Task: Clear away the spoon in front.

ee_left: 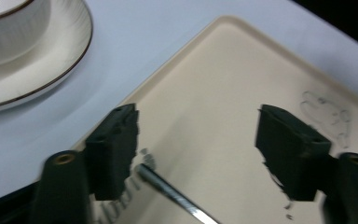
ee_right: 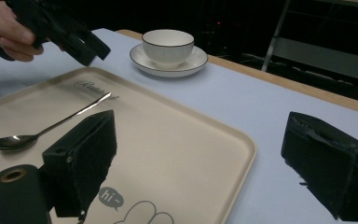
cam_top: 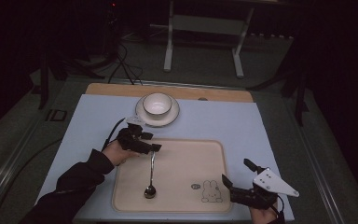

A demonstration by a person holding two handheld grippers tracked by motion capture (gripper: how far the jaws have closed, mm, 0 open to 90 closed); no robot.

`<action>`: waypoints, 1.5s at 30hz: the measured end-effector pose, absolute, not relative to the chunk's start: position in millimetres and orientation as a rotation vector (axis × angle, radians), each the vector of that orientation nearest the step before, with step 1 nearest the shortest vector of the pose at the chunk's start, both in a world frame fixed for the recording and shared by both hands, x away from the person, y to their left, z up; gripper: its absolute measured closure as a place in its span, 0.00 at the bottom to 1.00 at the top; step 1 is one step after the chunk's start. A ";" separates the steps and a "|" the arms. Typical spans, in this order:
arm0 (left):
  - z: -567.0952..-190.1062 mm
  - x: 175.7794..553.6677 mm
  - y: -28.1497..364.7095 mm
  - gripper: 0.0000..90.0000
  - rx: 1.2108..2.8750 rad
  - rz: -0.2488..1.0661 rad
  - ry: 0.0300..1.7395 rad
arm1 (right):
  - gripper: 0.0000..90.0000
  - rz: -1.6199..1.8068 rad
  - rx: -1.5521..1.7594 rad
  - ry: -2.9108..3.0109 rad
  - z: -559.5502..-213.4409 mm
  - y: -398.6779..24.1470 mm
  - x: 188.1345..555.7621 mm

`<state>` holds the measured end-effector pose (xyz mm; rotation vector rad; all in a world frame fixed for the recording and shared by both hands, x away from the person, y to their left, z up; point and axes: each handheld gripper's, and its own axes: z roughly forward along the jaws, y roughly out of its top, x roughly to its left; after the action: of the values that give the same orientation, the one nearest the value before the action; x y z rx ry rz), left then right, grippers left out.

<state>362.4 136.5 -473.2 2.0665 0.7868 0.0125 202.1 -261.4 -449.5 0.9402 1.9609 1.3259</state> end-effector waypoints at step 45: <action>-449.6 276.7 188.3 0.01 1.946 0.174 0.699 | 0.11 1.314 0.940 1.967 -450.0 -259.7 202.4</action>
<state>276.7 188.3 -449.6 1.9460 0.6985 0.1744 202.4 -259.7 -450.0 0.9401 1.9674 1.3141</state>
